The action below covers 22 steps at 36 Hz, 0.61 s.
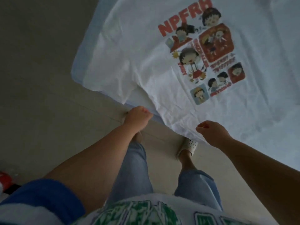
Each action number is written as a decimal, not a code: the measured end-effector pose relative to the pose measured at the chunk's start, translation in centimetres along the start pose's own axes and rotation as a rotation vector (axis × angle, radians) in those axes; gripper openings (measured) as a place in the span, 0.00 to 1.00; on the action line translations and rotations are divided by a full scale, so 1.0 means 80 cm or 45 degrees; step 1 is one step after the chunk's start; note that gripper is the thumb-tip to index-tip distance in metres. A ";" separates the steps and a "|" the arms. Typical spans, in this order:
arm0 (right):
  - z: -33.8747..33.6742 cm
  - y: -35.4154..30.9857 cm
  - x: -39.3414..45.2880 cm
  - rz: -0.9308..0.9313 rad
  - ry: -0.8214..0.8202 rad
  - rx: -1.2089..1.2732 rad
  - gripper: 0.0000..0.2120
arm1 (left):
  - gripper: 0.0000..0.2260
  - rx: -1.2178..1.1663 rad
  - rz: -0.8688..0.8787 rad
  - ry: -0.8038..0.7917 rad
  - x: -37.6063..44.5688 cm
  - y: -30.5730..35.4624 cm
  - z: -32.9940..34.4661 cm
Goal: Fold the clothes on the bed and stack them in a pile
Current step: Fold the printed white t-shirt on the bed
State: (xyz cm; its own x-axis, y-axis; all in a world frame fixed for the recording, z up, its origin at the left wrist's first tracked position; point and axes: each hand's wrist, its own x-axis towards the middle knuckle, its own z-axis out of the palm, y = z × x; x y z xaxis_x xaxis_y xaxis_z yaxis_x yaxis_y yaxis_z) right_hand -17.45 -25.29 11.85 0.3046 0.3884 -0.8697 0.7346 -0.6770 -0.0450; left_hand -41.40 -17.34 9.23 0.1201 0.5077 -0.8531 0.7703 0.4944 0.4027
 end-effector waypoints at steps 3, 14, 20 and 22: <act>-0.013 0.061 0.007 0.006 0.052 0.033 0.14 | 0.08 -0.077 -0.150 0.012 -0.006 0.008 0.054; -0.058 0.275 0.058 0.062 0.069 0.454 0.12 | 0.19 -0.692 -0.510 0.351 -0.011 0.057 0.259; -0.051 0.318 0.102 0.327 0.115 0.965 0.19 | 0.09 -0.861 -0.517 0.433 0.014 0.070 0.304; -0.046 0.323 0.117 0.399 0.211 1.147 0.20 | 0.11 -0.954 -0.544 0.457 0.025 0.072 0.315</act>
State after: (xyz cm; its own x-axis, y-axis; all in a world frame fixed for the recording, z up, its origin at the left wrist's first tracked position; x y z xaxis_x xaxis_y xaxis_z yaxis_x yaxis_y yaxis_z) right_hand 6.64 -36.83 4.38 0.5399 0.1452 -0.8291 -0.1137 -0.9634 -0.2427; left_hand -20.98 -31.25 1.48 -0.3771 0.3040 -0.8749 0.0846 0.9520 0.2943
